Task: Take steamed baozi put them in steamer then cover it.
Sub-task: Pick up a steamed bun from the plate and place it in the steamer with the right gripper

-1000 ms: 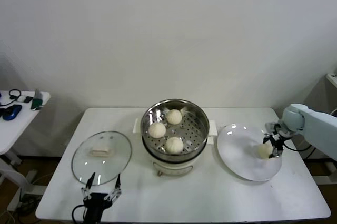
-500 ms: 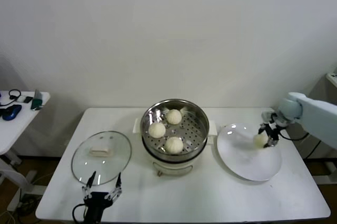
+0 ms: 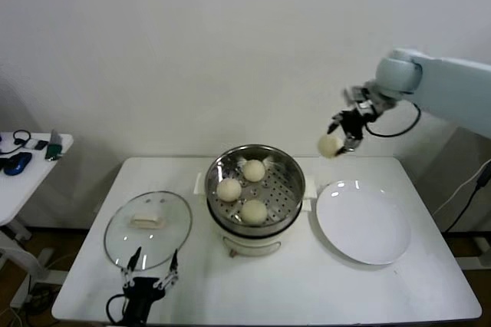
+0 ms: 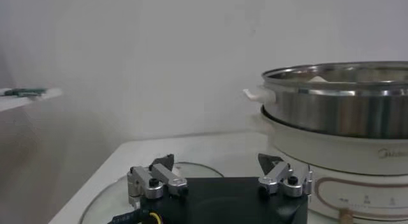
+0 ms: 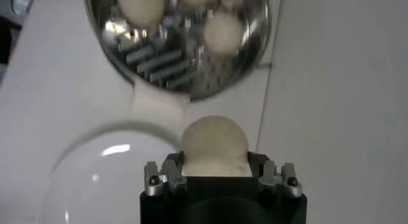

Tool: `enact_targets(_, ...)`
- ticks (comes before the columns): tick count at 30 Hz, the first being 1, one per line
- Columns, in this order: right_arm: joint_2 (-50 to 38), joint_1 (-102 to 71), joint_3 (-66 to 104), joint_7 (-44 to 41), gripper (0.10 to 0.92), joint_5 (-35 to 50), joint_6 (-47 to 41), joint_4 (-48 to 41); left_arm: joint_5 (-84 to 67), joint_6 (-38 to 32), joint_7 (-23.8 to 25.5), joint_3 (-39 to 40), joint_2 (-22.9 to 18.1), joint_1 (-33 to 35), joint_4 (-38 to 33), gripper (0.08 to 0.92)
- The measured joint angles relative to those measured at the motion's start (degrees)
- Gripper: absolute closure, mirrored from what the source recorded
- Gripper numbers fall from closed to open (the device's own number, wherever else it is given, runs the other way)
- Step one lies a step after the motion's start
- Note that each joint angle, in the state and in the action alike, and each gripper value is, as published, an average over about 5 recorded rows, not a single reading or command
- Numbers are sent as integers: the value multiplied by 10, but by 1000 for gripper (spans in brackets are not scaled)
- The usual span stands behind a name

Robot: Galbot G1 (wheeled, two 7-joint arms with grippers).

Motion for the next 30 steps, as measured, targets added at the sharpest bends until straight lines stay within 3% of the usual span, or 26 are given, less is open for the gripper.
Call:
enact_targets(11, 71, -15, -11, 46, 355, 58, -52, 67, -6, -1, 0, -6, 2, 2, -2, 177)
enact_targets(30, 123, -132, 5, 77, 353, -1, -72, 13, -6, -4, 0, -10, 2, 0, 5, 177)
